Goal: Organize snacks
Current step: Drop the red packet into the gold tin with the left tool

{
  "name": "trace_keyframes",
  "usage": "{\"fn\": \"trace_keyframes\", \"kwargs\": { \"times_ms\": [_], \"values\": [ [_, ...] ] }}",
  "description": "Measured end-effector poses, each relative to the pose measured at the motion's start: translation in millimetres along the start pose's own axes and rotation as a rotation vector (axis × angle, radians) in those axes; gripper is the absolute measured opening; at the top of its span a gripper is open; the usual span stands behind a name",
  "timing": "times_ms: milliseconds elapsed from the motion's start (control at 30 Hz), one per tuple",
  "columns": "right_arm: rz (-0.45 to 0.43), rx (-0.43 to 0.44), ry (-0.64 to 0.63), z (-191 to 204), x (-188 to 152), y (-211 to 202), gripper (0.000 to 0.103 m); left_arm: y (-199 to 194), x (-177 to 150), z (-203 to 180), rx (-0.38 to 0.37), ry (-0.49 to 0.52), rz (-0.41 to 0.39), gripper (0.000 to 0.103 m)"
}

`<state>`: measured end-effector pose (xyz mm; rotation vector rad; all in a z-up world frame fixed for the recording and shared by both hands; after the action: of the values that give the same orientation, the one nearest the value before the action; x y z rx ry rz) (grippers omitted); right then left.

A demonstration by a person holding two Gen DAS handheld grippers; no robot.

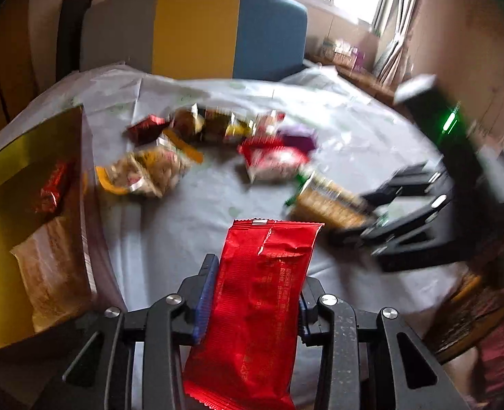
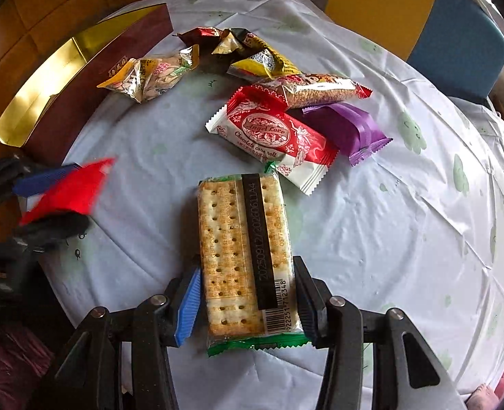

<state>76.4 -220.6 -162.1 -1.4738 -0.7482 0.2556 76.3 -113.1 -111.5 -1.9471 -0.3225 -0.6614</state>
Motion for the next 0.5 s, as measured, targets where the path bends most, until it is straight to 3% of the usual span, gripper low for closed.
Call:
{"fn": "trace_keyframes", "kwargs": {
  "times_ms": [200,367,500],
  "values": [
    [-0.003,-0.019,-0.020,-2,-5,0,0.050,-53,49,26,-0.047,-0.147,-0.093,0.039],
    [-0.003,-0.042,-0.047,1,-2,-3,0.050,-71,94,101,0.055,-0.347,-0.137,0.039],
    [-0.003,-0.050,-0.056,5,-2,-2,0.050,-62,116,158,0.123,-0.486,-0.117,0.039]
  ]
}}
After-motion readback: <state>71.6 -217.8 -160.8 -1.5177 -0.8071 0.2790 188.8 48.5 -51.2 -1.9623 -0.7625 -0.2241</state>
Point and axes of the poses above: each gripper's, at about its wrist camera, not at the fingertips, and y roughly the way its jaws point, z to its left, x to its top, the point moved 8 cm from there along y, roughly the way its jaws point, and after that the axes turned 14 degrees about -y, right-handed, at the moved point
